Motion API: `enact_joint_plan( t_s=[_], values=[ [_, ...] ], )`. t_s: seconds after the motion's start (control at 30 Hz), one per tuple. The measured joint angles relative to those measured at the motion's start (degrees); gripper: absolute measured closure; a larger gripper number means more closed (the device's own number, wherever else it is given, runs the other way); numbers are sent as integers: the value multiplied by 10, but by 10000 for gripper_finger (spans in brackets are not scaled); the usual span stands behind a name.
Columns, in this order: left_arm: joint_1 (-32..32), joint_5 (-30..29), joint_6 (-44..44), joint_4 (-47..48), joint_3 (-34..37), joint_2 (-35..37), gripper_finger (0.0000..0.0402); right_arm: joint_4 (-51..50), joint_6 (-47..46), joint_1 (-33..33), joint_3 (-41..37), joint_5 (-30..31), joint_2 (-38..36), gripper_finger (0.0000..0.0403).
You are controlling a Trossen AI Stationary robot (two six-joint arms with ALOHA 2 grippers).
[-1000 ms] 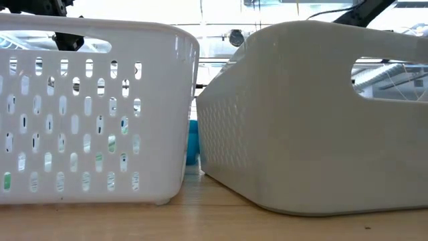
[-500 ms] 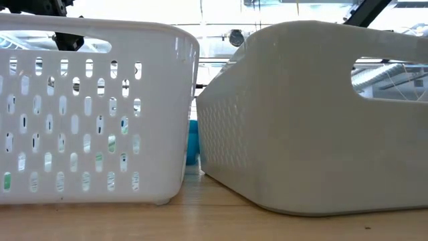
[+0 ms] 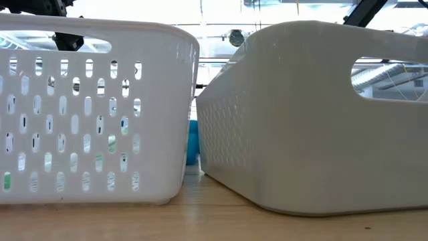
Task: Pick & Place Toothbrushes
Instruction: Put the purple toothbrush into the gray bin
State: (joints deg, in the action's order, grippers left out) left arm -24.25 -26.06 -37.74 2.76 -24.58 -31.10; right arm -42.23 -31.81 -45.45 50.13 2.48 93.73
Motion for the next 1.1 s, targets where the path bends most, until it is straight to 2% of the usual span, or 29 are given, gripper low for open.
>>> enact_joint_plan(
  t_s=[0.27,0.43,0.77,1.1],
  values=[
    [0,0,0,0,0,0,131,14,1,0,-1,-2,-14,357],
    [0,0,0,0,0,0,131,18,1,0,-3,0,-25,386],
    [0,0,0,0,0,0,131,26,0,0,-4,8,-86,392],
    [0,0,0,0,0,0,131,42,-19,37,-4,3,-239,393]
  ],
)
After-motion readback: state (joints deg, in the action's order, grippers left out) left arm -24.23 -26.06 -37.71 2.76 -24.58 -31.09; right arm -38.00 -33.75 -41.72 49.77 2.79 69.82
